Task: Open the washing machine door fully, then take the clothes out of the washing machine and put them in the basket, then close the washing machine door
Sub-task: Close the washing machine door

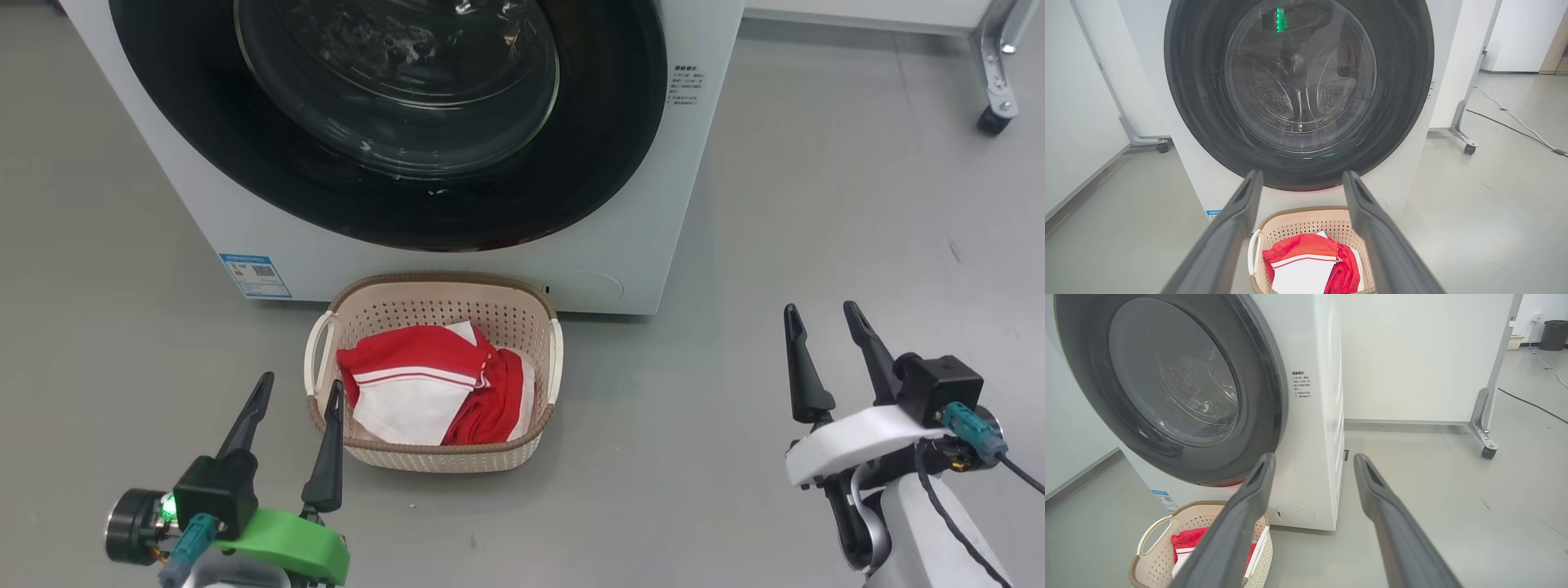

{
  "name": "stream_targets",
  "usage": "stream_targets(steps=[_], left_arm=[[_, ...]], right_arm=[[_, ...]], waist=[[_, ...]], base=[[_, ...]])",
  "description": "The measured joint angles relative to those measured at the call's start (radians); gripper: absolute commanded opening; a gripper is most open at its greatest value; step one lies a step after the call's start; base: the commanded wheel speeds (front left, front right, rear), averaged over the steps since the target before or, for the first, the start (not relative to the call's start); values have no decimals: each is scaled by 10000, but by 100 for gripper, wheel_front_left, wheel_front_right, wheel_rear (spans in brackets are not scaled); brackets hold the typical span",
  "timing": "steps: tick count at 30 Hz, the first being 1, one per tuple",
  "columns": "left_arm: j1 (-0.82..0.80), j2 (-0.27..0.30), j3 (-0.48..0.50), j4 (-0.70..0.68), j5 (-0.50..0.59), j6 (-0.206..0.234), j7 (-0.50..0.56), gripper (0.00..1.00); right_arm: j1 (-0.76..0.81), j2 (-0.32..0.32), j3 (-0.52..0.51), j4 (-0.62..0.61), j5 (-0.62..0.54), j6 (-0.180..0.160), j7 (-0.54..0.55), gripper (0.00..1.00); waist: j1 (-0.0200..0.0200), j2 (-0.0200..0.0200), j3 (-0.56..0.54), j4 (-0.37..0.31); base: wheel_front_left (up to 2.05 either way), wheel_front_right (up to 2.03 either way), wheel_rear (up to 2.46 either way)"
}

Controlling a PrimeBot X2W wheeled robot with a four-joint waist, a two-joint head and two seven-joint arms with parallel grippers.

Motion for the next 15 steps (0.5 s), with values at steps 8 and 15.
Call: stream_targets(steps=[8,15], left_arm=[[521,0,-63,10,-15,2,125,100],[856,73,-132,-6,-15,10,295,100]], right_arm=[[1056,81,-17,-623,-88,-161,0,100],[1867,111,-13,-1032,-167,-257,0,100]], waist=[[0,0,-575,-300],[0,0,-998,-415]], base=[[0,0,0],[0,0,0]])
